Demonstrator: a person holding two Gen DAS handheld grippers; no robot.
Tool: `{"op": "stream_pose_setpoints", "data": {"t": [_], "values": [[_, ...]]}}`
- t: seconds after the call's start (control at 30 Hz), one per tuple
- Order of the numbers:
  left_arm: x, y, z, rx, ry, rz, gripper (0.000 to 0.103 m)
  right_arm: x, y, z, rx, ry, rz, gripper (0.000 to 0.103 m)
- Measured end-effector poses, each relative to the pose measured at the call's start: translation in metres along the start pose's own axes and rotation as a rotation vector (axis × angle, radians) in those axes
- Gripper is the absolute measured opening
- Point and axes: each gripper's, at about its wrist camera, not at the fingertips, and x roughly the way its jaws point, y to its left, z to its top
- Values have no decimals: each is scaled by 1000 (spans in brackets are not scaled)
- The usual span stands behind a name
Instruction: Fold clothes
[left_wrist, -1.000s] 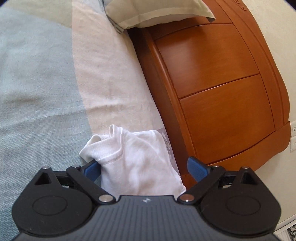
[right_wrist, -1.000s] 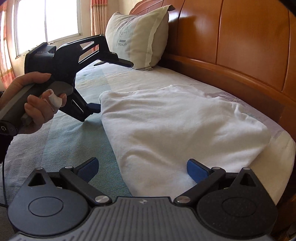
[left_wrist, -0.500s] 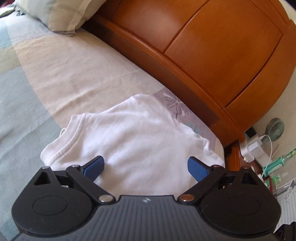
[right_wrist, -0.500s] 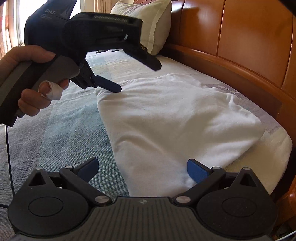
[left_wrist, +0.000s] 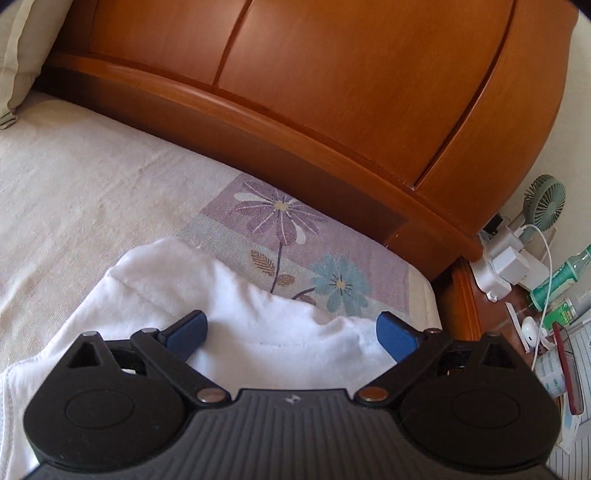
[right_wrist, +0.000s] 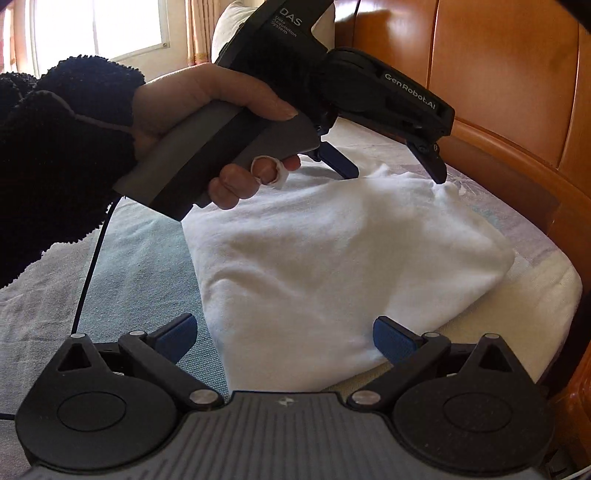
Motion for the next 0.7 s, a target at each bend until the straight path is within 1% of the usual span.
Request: {"op": "stream_pose_setpoints", "data": {"t": [0.1,0.17,0.27,0.33,0.4,0.5,0.53,0.57,0.63,0.7], "values": [[-19,-9,1,40,5,-7,97,-3,-1,-4,-13,-13,-9,103],[-42,-13,-2,78,-15,23,97,-5,0,-5,-6,-18,-28,103],[-86,-12,-13,133,-66,99,98,-8,5,-3,29,-28,-70,103],[-125,-6,-26,167,-92,162,98,-13,7,3,49,-61,-88,103],[-161,5,-42,169,-102,205,99,-18,8,11,65,-100,-98,103],[-215,31,-70,114,-130,259,100,-20,7,32,59,-148,-115,103],[-230,41,-81,87,-135,282,100,-18,7,42,42,-170,-124,103],[-242,49,-91,65,-140,305,100,-11,7,49,19,-171,-128,103],[-269,67,-119,22,-156,366,100,14,4,59,-24,-125,-127,103],[-290,81,-145,-18,-166,405,100,38,1,63,-64,-73,-122,103]]}}
